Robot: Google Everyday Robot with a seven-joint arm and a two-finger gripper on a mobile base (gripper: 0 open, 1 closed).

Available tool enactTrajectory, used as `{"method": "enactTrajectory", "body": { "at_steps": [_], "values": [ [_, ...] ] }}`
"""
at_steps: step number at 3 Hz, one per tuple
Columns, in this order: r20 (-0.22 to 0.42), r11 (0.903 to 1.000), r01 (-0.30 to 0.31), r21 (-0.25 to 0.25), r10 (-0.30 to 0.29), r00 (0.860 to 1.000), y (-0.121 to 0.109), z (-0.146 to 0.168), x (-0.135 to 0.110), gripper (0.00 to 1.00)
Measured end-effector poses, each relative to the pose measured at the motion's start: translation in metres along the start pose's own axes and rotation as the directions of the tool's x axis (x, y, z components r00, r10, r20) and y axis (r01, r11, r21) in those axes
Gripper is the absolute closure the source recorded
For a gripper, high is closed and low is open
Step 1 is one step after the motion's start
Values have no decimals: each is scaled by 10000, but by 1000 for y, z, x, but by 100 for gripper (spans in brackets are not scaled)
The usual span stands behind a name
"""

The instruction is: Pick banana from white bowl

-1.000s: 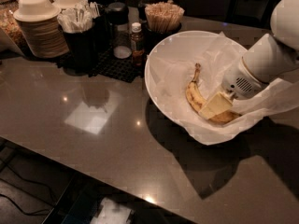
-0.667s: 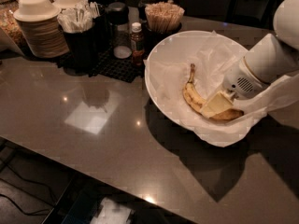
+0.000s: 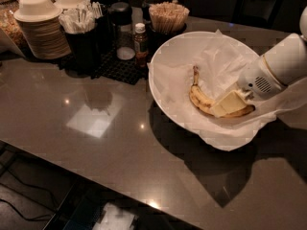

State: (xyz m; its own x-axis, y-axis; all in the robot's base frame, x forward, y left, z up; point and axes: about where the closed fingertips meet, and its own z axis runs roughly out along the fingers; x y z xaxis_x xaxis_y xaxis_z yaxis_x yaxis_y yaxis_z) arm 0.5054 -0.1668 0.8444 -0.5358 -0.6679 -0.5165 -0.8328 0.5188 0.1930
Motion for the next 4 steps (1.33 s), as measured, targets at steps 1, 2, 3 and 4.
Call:
{"method": "enactTrajectory", "body": {
  "at_steps": [1, 2, 3, 4],
  "values": [
    [1118, 9990, 108, -435, -59, 9937, -8, -21, -7, 100],
    [2339, 9957, 724, -582, -569, 9706, -11, -55, -25, 100],
    [3034, 9849, 1717, -231, -1567, 9399, 0, -94, -41, 100],
    [3084, 9596, 2803, 224, -2734, 9111, 29, -124, -44, 100]
  ]
}}
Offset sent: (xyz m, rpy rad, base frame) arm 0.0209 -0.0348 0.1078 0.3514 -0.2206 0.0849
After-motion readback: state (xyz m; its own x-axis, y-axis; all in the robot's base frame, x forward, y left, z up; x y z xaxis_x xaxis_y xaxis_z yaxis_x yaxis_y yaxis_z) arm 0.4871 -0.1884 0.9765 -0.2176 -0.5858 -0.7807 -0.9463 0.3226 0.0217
